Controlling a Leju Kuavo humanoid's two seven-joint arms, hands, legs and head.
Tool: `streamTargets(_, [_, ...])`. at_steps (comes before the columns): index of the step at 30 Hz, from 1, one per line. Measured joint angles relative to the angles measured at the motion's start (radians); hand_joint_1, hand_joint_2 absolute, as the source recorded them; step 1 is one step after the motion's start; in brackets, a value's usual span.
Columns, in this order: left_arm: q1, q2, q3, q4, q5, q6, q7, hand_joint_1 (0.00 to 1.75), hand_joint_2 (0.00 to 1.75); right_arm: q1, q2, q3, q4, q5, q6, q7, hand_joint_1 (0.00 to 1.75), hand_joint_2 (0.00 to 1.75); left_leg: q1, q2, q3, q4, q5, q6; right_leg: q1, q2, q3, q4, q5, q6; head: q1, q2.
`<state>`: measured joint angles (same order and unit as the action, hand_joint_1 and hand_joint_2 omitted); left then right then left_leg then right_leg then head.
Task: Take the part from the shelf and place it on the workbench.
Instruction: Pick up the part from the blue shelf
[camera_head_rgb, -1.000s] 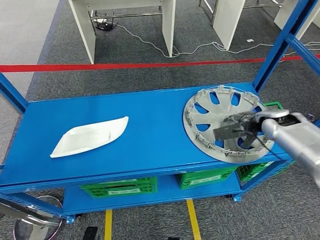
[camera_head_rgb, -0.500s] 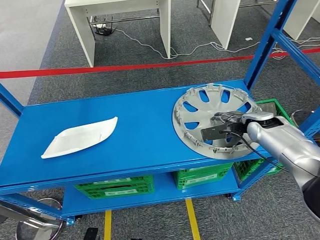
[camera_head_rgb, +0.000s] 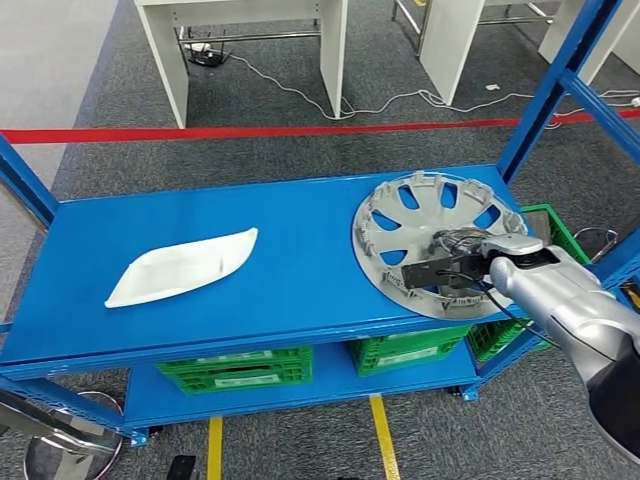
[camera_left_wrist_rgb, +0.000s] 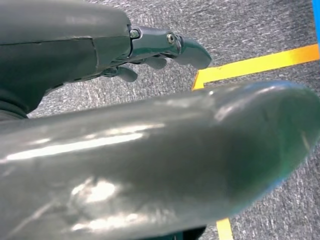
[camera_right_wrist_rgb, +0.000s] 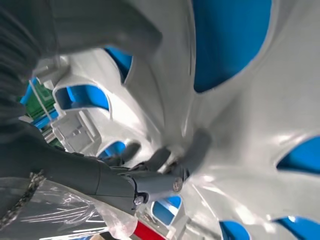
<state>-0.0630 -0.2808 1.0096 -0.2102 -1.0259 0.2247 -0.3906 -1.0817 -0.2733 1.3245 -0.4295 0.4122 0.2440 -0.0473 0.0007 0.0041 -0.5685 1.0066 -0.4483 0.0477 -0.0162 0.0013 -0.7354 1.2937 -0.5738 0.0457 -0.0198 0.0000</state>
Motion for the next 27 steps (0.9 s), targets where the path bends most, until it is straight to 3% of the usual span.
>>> streamTargets(1, [0.000,0.000,0.000,0.000,0.000,0.000,0.000,0.00,0.00,-0.002,0.001,0.000,0.002,0.000,-0.001,-0.001,1.75,1.75,0.000,0.000,0.001,0.000,0.000,0.000,0.000,0.000,0.006,-0.006,0.013,0.000,0.000,0.000])
streamTargets(2, [0.000,0.000,0.000,0.000,0.000,0.000,0.000,0.00,0.00,-0.004,0.001,0.000,0.003,0.001,-0.001,-0.002,1.75,1.75,0.000,-0.001,0.002,0.000,0.000,0.000,0.000,0.000,0.033,-0.055,0.042,-0.002,0.000,0.000])
streamTargets(4, [0.000,0.000,0.000,0.000,0.000,0.000,0.000,0.00,0.00,-0.012,0.003,-0.001,0.004,0.004,-0.003,-0.006,1.75,1.75,-0.002,-0.003,0.003,0.003,-0.003,-0.005,0.001,-0.002,0.113,-0.199,0.097,-0.008,0.000,0.000])
streamTargets(6, [-0.001,0.000,0.000,0.000,0.000,0.000,-0.001,0.00,0.00,-0.015,0.007,-0.001,0.005,0.007,-0.008,-0.014,1.75,1.75,-0.005,-0.004,0.002,0.007,-0.005,-0.015,0.004,0.000,0.158,-0.279,0.111,-0.018,-0.001,0.000])
streamTargets(10, [-0.002,0.000,0.000,0.000,0.000,0.000,-0.005,0.00,0.00,-0.012,0.019,-0.002,0.005,0.013,-0.022,-0.022,1.75,1.75,-0.003,-0.005,-0.002,0.022,-0.018,-0.038,0.002,0.004,0.165,-0.290,0.115,-0.038,-0.003,0.000])
streamTargets(12, [-0.002,0.001,0.000,0.000,0.001,0.000,-0.007,0.00,0.00,-0.009,0.026,-0.002,0.005,0.019,-0.031,-0.027,1.75,1.75,0.000,-0.005,-0.036,0.104,-0.070,-0.050,-0.002,0.002,0.164,-0.293,0.118,-0.045,-0.007,0.000])
streamTargets(14, [0.000,0.002,0.000,0.000,0.002,0.000,-0.008,0.00,0.00,-0.004,0.030,-0.004,0.005,0.026,-0.043,-0.031,1.75,1.75,0.004,-0.005,-0.095,0.237,-0.132,-0.058,-0.002,0.000,0.161,-0.292,0.119,-0.048,-0.009,0.000])
streamTargets(15, [0.001,0.002,0.000,0.000,0.003,0.000,-0.009,0.00,0.00,-0.001,0.032,-0.004,0.005,0.028,-0.048,-0.031,1.75,1.75,0.006,-0.005,-0.112,0.280,-0.143,-0.060,-0.003,0.000,0.160,-0.292,0.119,-0.048,-0.009,0.000])
streamTargets(16, [0.002,0.003,0.000,0.000,0.003,0.000,-0.009,0.00,0.00,0.001,0.032,-0.005,0.005,0.031,-0.051,-0.031,1.75,1.75,0.007,-0.005,-0.113,0.287,-0.135,-0.061,-0.003,0.000,0.160,-0.292,0.120,-0.048,-0.009,0.000])
streamTargets(17, [0.002,0.003,0.000,0.000,0.003,0.001,-0.009,0.00,0.00,0.002,0.033,-0.005,0.004,0.033,-0.054,-0.031,1.75,1.75,0.008,-0.005,-0.094,0.252,-0.108,-0.061,-0.003,0.000,0.161,-0.292,0.120,-0.047,-0.009,0.000])
streamTargets(19, [0.002,0.004,0.000,0.000,0.003,0.001,-0.010,0.00,0.00,0.003,0.035,-0.005,0.004,0.037,-0.059,-0.031,1.75,1.75,0.009,-0.005,-0.026,0.114,-0.045,-0.058,-0.003,0.000,0.162,-0.291,0.122,-0.042,-0.009,0.000])
streamTargets(21, [0.001,0.004,0.000,0.000,0.003,0.001,-0.011,0.00,0.00,0.003,0.035,-0.005,0.004,0.043,-0.067,-0.030,1.75,1.75,0.007,-0.006,0.017,0.019,-0.019,-0.050,0.000,0.003,0.158,-0.291,0.125,-0.032,-0.007,0.000])
streamTargets(25, [0.002,0.003,0.001,0.000,0.003,0.001,-0.013,0.00,0.00,0.014,0.035,-0.006,0.005,0.058,-0.098,-0.030,1.75,1.75,0.006,-0.004,0.020,-0.002,-0.012,-0.021,-0.001,0.007,0.149,-0.290,0.124,-0.008,-0.006,0.000])
streamTargets(27, [0.000,0.003,0.002,0.000,0.003,0.002,-0.015,0.00,0.00,0.028,0.035,-0.009,0.004,0.075,-0.147,-0.025,1.75,1.75,0.008,-0.001,0.017,-0.008,-0.005,-0.008,-0.003,0.005,0.108,-0.216,0.078,-0.003,-0.002,0.000])
